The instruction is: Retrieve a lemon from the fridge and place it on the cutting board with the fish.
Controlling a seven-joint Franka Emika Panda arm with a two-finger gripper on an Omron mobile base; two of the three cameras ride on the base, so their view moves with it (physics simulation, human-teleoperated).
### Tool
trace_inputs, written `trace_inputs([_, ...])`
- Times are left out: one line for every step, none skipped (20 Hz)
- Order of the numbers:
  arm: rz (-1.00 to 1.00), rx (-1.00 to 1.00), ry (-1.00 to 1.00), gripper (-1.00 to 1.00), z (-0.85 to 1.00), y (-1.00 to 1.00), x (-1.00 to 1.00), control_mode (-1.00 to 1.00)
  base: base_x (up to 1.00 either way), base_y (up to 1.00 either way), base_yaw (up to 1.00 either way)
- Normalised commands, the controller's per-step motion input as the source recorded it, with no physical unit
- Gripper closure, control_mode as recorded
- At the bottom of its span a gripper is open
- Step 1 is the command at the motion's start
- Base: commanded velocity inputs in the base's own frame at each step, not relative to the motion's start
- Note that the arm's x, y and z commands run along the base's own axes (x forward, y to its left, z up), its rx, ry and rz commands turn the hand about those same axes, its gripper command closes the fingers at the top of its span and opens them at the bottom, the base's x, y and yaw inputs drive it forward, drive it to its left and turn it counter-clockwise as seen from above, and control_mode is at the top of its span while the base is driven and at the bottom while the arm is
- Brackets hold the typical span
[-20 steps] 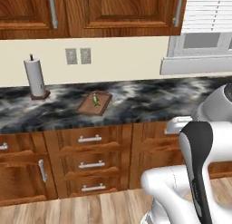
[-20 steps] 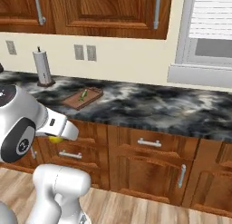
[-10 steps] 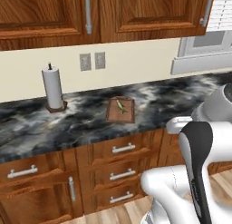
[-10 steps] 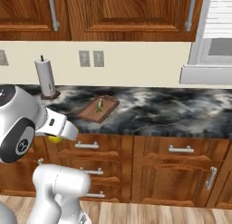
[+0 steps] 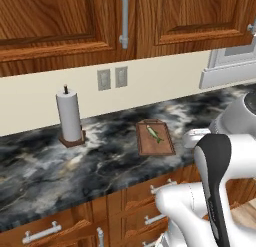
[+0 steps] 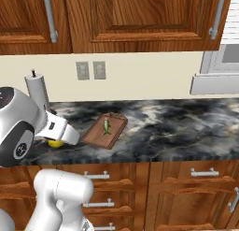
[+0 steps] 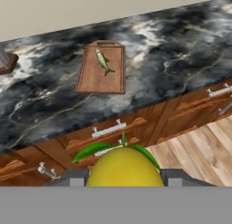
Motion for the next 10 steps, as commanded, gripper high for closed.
trace_inputs([0.0, 0.0, 0.0, 1.0, 0.0, 0.0, 0.0, 1.0, 0.56, 0.13, -0.03])
trace_inputs([0.0, 0.0, 0.0, 1.0, 0.0, 0.0, 0.0, 1.0, 0.58, 0.16, -0.02])
trace_inputs([0.0, 0.0, 0.0, 1.0, 0.0, 0.0, 0.0, 1.0, 0.39, 0.21, -0.02])
trace_inputs([0.0, 0.0, 0.0, 1.0, 0.0, 0.0, 0.0, 1.0, 0.36, 0.15, -0.01])
trace_inputs([0.0, 0.0, 0.0, 1.0, 0.0, 0.0, 0.0, 1.0, 0.24, 0.09, 0.0])
trace_inputs([0.0, 0.0, 0.0, 1.0, 0.0, 0.0, 0.0, 1.0, 0.11, 0.05, 0.0])
trace_inputs([0.0, 0.0, 0.0, 1.0, 0.0, 0.0, 0.0, 1.0, 0.0, 0.0, 0.0])
trace_inputs([0.0, 0.0, 0.0, 1.0, 0.0, 0.0, 0.0, 1.0, 0.0, 0.0, 0.0])
trace_inputs([0.0, 0.0, 0.0, 1.0, 0.0, 0.0, 0.0, 1.0, 0.0, 0.0, 0.0])
trace_inputs([0.0, 0.0, 0.0, 1.0, 0.0, 0.0, 0.0, 1.0, 0.0, 0.0, 0.0])
